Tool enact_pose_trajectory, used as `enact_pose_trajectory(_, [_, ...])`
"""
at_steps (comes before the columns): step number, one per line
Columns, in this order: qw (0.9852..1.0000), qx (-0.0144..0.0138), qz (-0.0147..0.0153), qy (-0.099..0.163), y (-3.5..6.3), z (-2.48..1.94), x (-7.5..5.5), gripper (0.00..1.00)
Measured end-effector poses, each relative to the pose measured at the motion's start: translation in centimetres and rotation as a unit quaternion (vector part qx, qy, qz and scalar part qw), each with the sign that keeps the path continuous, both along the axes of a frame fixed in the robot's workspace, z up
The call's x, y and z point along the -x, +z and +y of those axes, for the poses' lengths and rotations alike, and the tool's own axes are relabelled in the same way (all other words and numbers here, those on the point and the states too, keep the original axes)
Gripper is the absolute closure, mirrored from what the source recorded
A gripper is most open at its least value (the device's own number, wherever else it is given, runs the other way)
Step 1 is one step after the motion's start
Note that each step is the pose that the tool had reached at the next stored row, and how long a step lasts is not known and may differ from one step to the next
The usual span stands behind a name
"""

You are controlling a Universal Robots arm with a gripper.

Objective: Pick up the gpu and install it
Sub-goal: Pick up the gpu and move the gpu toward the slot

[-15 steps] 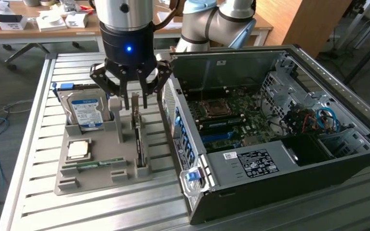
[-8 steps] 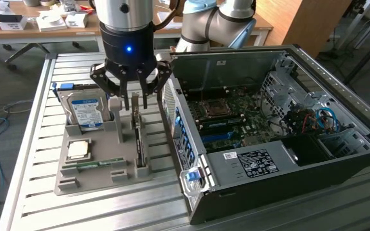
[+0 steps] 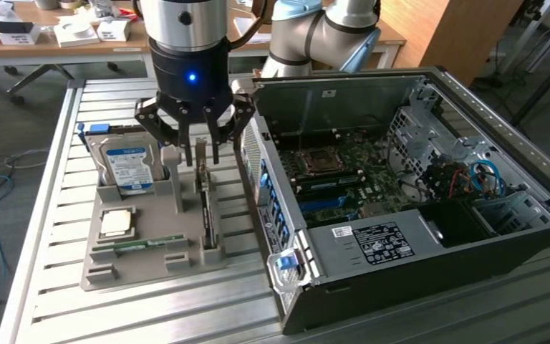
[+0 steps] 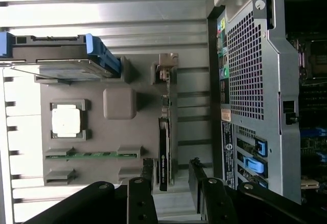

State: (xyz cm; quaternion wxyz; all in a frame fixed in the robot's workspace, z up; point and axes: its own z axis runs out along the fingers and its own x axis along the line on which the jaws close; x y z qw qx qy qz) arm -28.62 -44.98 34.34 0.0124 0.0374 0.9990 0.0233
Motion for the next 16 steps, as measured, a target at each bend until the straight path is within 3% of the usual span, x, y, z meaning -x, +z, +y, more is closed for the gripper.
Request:
enact_pose_trajectory(5, [1.0000,-0.0003,0.0000,0.000,-0.20,0.00,0.0,0.58])
enact_pose_trajectory(8, [1.0000,-0.0030,-0.0001,0.000,-0.37,0.00,0.0,0.58])
enact_pose_trajectory(16, [1.0000,-0.0029,0.0000,0.000,-1.60,0.00,0.0,0.58])
